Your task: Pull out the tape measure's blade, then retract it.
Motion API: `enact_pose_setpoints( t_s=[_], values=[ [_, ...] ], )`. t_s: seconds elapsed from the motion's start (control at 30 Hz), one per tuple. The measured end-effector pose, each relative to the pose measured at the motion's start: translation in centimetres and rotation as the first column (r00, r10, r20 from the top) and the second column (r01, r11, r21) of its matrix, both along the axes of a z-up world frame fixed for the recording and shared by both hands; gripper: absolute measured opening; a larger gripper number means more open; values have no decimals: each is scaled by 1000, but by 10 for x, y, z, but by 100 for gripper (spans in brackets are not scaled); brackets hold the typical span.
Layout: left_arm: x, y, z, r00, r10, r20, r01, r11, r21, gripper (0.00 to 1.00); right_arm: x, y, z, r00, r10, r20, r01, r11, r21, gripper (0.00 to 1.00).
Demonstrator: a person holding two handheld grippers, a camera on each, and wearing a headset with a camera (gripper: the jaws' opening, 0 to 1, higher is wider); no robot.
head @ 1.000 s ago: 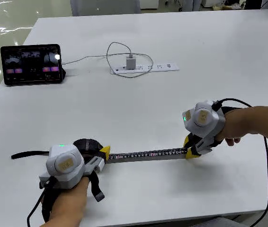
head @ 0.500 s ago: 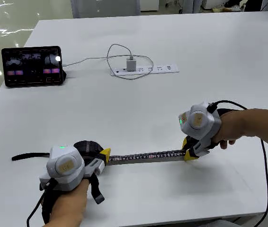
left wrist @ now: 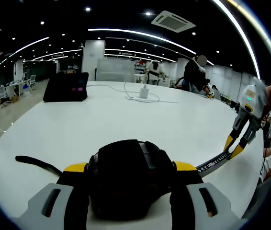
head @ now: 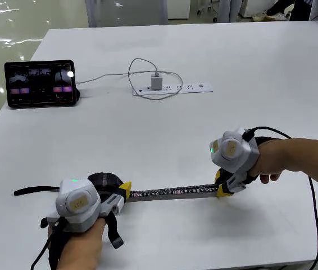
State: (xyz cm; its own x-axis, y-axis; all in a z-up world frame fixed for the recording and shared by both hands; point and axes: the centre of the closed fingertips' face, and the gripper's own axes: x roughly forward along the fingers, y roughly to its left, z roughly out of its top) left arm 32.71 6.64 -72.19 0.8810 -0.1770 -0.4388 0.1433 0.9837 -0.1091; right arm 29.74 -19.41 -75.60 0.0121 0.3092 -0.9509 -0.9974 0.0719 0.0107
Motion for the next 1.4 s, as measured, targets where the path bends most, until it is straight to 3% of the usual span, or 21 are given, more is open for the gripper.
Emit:
enact_pose_setpoints(
  t_s=[1.4],
  values=[
    [-1,0,0,1000,-7,0,7,1000,4,65,0,21,-1,1000,13,5,-13,1000,7,11]
  ],
)
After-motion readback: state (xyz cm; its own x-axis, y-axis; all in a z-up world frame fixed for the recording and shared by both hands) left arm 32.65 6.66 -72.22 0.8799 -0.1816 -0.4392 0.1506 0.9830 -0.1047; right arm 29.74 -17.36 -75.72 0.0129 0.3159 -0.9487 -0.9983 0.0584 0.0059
